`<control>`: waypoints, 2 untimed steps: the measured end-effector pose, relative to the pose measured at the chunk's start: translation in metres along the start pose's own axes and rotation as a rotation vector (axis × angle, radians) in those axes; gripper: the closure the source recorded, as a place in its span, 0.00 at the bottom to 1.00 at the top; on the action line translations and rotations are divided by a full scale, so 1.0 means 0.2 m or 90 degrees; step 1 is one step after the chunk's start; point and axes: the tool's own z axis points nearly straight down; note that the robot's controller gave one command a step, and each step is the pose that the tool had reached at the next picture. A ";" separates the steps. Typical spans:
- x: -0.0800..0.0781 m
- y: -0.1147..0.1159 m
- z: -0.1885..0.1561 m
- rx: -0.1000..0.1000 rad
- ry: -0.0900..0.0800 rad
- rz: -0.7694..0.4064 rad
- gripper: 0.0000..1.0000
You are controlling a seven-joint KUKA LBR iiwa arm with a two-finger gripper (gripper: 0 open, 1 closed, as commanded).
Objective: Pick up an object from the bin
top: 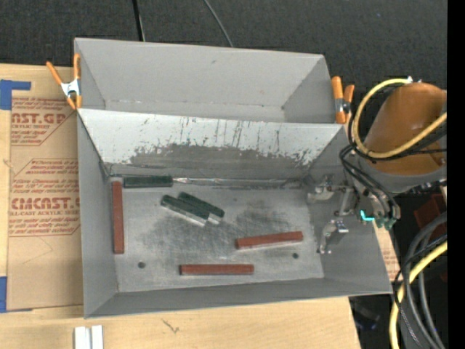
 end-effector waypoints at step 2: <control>-0.10 0.02 0.55 0.001 -0.005 -0.050 1.00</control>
Offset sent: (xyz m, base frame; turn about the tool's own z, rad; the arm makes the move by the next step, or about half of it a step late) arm 0.0171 0.0043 -0.1138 -0.0786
